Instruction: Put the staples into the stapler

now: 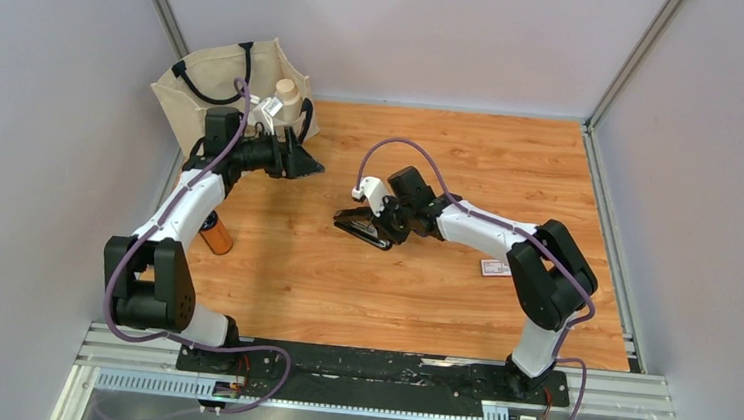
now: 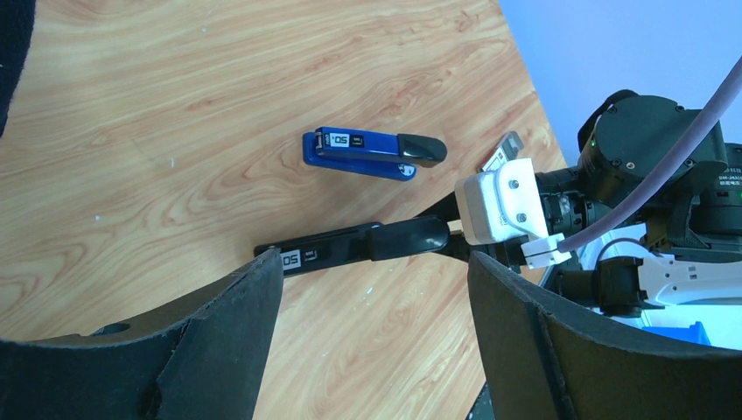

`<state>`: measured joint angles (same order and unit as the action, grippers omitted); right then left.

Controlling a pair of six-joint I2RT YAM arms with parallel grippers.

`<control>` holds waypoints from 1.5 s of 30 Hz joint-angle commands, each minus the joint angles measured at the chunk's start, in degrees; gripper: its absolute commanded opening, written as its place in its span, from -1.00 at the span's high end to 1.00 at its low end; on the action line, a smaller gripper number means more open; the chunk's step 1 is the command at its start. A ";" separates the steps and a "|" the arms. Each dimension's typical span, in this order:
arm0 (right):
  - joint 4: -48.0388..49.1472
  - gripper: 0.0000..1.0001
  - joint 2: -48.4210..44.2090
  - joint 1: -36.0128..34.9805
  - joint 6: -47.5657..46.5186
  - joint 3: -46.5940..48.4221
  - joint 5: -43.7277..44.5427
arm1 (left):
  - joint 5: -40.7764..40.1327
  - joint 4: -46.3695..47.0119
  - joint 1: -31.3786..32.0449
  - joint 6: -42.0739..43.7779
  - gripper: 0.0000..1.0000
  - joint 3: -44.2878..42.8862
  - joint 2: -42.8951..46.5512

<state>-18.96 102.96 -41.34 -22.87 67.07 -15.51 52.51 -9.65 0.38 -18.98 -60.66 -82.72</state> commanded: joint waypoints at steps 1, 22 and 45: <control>-0.38 0.81 -1.88 0.65 0.29 -1.85 -1.45 | 1.37 0.42 -0.03 1.58 -0.70 -0.24 1.68; 2.08 0.76 -7.24 0.82 2.48 -3.61 -2.51 | 1.10 -1.34 -0.03 2.28 -0.70 0.11 3.26; -13.03 -1.00 -27.44 3.64 -1.03 -2.73 19.77 | -11.71 -32.51 -5.47 24.70 -0.82 -6.39 17.67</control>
<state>-28.32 82.00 -38.37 -23.66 64.18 -9.56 46.72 -30.13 -2.83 -2.81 -63.24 -70.06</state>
